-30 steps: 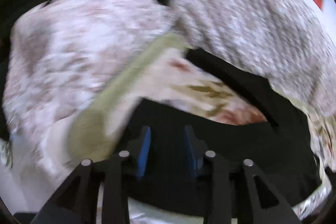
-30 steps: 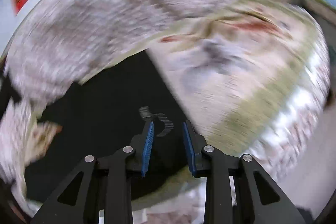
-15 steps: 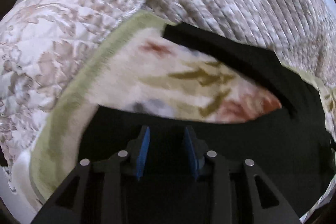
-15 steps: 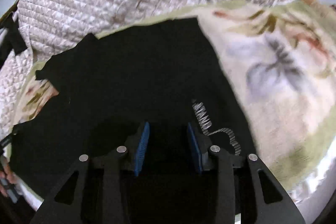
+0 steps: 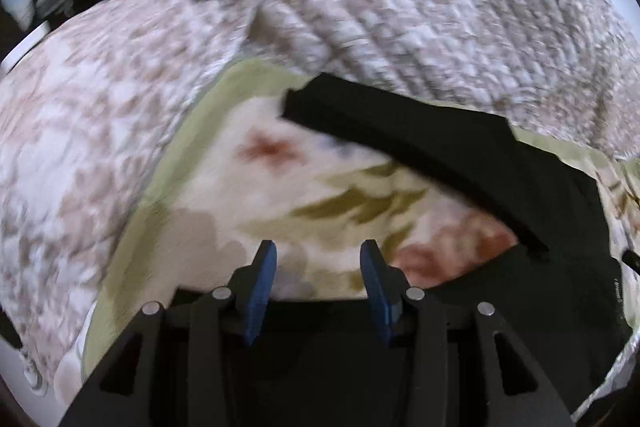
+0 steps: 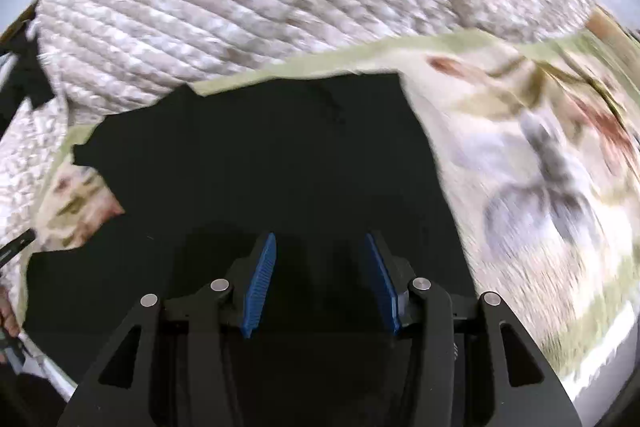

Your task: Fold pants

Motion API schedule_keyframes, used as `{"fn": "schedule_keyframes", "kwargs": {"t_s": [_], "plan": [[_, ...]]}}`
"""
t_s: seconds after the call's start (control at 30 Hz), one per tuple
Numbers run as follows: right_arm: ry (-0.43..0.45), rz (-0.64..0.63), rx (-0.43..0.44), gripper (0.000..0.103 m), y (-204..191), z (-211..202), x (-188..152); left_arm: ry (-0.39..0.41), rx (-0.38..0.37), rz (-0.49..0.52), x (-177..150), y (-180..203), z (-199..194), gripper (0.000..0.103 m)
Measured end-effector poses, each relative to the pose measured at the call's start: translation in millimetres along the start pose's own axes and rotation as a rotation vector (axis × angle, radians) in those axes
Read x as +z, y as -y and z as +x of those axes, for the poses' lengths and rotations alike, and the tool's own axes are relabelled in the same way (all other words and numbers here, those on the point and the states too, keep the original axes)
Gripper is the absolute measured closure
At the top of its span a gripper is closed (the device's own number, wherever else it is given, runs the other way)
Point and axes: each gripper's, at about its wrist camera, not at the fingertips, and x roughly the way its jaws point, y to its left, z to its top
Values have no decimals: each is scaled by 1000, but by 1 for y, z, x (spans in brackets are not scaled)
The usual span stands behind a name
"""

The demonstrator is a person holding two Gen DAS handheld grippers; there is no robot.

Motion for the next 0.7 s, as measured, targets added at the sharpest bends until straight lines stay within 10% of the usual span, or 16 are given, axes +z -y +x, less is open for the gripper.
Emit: {"fn": "schedule_keyframes", "kwargs": {"t_s": [0.7], "plan": [[-71, -127, 141, 56, -46, 48, 3, -114, -176, 117, -8, 70, 39, 47]]}}
